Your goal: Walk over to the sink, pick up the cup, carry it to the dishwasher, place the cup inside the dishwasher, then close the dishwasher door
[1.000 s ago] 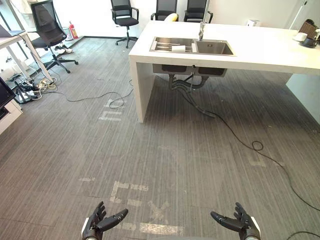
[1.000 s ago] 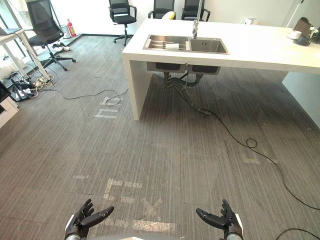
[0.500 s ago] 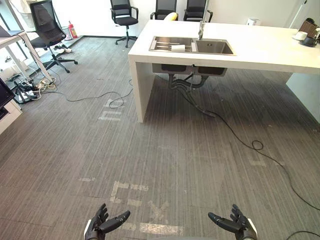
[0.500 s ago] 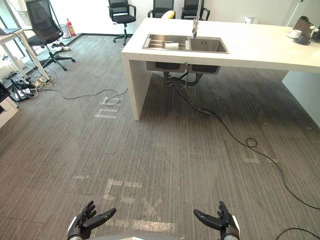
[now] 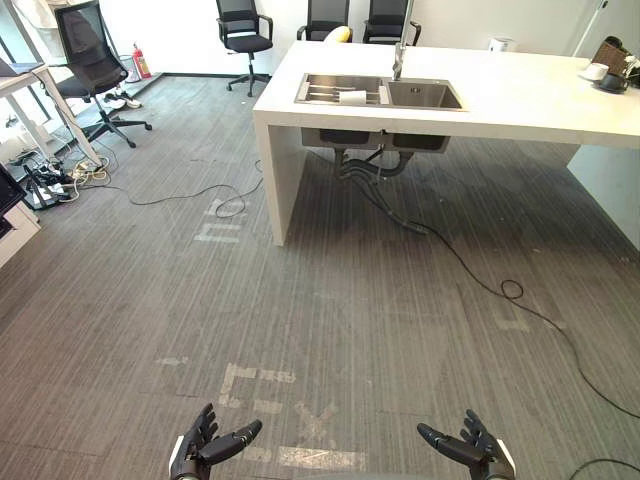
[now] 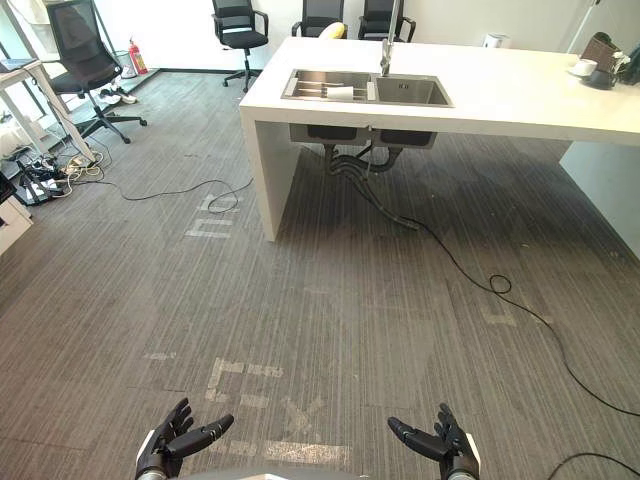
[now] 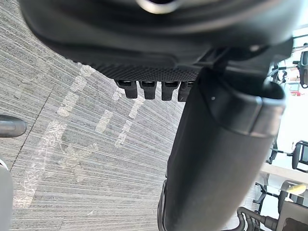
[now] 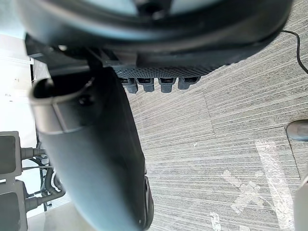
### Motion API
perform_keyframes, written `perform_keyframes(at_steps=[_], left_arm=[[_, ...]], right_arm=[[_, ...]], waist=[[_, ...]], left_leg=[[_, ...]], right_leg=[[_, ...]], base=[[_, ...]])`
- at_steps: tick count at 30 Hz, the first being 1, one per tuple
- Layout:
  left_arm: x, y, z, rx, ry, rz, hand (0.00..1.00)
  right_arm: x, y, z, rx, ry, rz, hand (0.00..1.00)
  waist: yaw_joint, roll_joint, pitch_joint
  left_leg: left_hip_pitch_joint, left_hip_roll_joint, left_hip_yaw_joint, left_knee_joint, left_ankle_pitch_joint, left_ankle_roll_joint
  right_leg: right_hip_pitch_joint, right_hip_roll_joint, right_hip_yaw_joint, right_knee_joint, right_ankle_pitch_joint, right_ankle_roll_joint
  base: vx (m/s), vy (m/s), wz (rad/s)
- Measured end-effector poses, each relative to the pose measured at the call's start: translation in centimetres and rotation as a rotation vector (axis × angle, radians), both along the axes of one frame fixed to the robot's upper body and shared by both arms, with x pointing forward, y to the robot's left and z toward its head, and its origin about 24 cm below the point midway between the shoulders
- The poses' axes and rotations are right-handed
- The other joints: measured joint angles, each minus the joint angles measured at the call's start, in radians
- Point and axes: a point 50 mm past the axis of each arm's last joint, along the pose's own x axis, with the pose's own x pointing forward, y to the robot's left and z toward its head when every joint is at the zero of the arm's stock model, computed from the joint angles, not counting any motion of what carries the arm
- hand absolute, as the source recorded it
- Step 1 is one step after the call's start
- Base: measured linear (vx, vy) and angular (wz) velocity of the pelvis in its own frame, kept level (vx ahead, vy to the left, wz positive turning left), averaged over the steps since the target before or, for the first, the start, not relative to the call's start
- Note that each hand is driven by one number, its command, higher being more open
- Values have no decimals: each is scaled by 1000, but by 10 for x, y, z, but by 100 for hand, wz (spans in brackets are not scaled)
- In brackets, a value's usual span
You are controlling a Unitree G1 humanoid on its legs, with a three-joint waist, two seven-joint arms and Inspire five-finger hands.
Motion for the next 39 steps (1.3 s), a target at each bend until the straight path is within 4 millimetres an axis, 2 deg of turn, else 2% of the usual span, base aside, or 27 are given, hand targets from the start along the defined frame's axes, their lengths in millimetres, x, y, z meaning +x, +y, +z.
perform_keyframes(at_steps=[9, 11, 14, 17, 18, 19, 21, 22, 24, 25, 26, 27, 28, 30, 31, 33, 34, 35, 36, 37, 38, 39], left_arm=[[2, -1, 1, 1, -11, -12, 100], [2, -1, 1, 2, -12, -13, 100], [-2, -1, 2, 5, -15, -11, 100], [-2, -5, 3, 3, -32, -15, 100], [-4, -8, 2, -7, -28, -14, 100], [-7, -13, 0, -18, -21, -17, 100], [-6, -15, 1, -17, -26, -32, 100], [-5, -15, 1, -15, -27, -31, 100], [0, -13, 3, -1, -42, -29, 100], [8, -10, 6, 12, -68, -37, 100], [16, -6, 10, 25, -93, -46, 100], [19, -4, 11, 32, -101, -50, 100], [23, 0, 13, 41, -112, -54, 100], [22, 7, 16, 57, -116, -52, 100], [20, 6, 14, 47, -108, -41, 100], [13, 1, 13, 29, -111, -14, 100], [10, -5, 12, 14, -116, -9, 100], [9, -8, 11, 4, -114, -9, 100], [6, -12, 10, -11, -108, -8, 100], [1, -15, 8, -22, -95, -4, 100], [-1, -16, 7, -26, -88, -2, 100], [-4, -19, 4, -35, -73, 4, 100]], right_arm=[[-1, 1, 0, 12, -9, -28, 100], [-1, 0, 0, 8, -16, -33, 100], [0, -3, 3, -7, -35, -43, 100], [-2, -9, 5, -16, -45, -84, 100], [-3, -12, 6, -24, -55, -99, 100], [-2, -14, 8, -33, -65, -104, 100], [2, -10, 7, -18, -84, -103, 100], [1, -8, 7, -10, -82, -103, 100], [3, -2, 5, 11, -89, -84, 100], [8, 0, 6, 22, -101, -62, 100], [9, 1, 6, 30, -113, -53, 100], [8, 1, 7, 31, -117, -54, 100], [7, 1, 7, 32, -125, -52, 100], [2, 1, 8, 26, -135, -53, 100], [-3, 1, 8, 27, -127, -68, 100], [-1, 4, 8, 35, -139, -75, 100], [1, 4, 8, 36, -140, -71, 100], [1, 4, 8, 35, -140, -72, 100], [1, 4, 8, 35, -133, -78, 100], [0, 4, 7, 34, -124, -83, 100], [-1, 3, 7, 31, -117, -86, 100], [-3, 2, 6, 27, -109, -91, 100]], waist=[[1, 1, 1], [4, 2, 4], [1, 7, 8], [3, -1, 14], [3, -5, 17], [5, -7, 18], [11, -1, 42], [11, -1, 49], [16, 7, 60], [19, 14, 69], [26, 16, 75], [28, 15, 76], [26, 6, 77], [21, -33, 76], [19, -24, 71], [18, -6, 49], [18, 7, 37], [18, 14, 32], [15, 22, 30], [15, 23, 33], [14, 28, 35], [15, 25, 42]], left_leg=[[9, 5, 18, 11, -12, -3], [2, 8, 26, 47, -38, -3], [-23, 14, 34, 146, -105, -1], [-59, 6, 32, 248, -180, 17], [-61, -9, 31, 278, -205, 27], [-59, -23, 36, 293, -223, 36], [-38, -25, 41, 308, -227, 46], [-27, -23, 38, 313, -232, 47], [-22, 10, 32, 338, -261, 34], [-21, 42, 28, 356, -283, 22], [-20, 76, 25, 374, -303, 0], [-17, 90, 23, 383, -311, -16], [-6, 107, 17, 397, -327, -40], [36, 109, 12, 417, -367, -81], [66, 140, 9, 435, -391, -108], [47, 189, 11, 512, -383, -109], [-7, 229, 2, 624, -367, -85], [-37, 248, -5, 684, -352, -68], [-95, 286, -14, 807, -289, -38], [-153, 325, -10, 938, -253, -27], [-176, 333, -7, 992, -263, -29], [-217, 328, -1, 1047, -284, -30]], right_leg=[[-1, 4, 21, 4, 0, 0], [-1, 2, 33, 16, -5, -1], [-12, -8, 41, 74, -43, 4], [-76, -49, 40, 235, -147, 30], [-103, -81, 38, 326, -191, 46], [-157, -119, 24, 458, -213, 46], [-233, -168, -7, 652, -216, 59], [-235, -178, -26, 680, -224, 56], [-242, -181, -96, 690, -259, 55], [-265, -175, -127, 682, -273, 55], [-306, -169, -137, 679, -274, 54], [-329, -169, -132, 676, -272, 56], [-356, -168, -116, 655, -259, 49], [-350, -185, -88, 572, -176, 17], [-332, -177, -97, 610, -148, -14], [-319, -129, -113, 615, -208, -32], [-307, -98, -123, 603, -235, -38], [-297, -84, -129, 591, -244, -43], [-263, -57, -138, 559, -257, -54], [-215, -31, -146, 510, -259, -77], [-186, -22, -148, 484, -259, -86], [-127, -6, -149, 423, -243, -80]], base=[[-3, -15, -8], [-2, 2, -16], [-18, 22, -9], [9, 52, 3], [61, 86, -2], [66, 84, -6], [77, 51, -3], [127, 5, 6], [165, -70, 3], [181, -143, -2], [155, -143, 0], [197, -178, 7], [259, -228, 15], [336, -299, 16], [329, -283, 7], [434, -349, -5], [381, -308, -9], [434, -348, -3], [352, -233, 5], [423, -262, 5], [365, -166, -2], [367, -131, -11]])
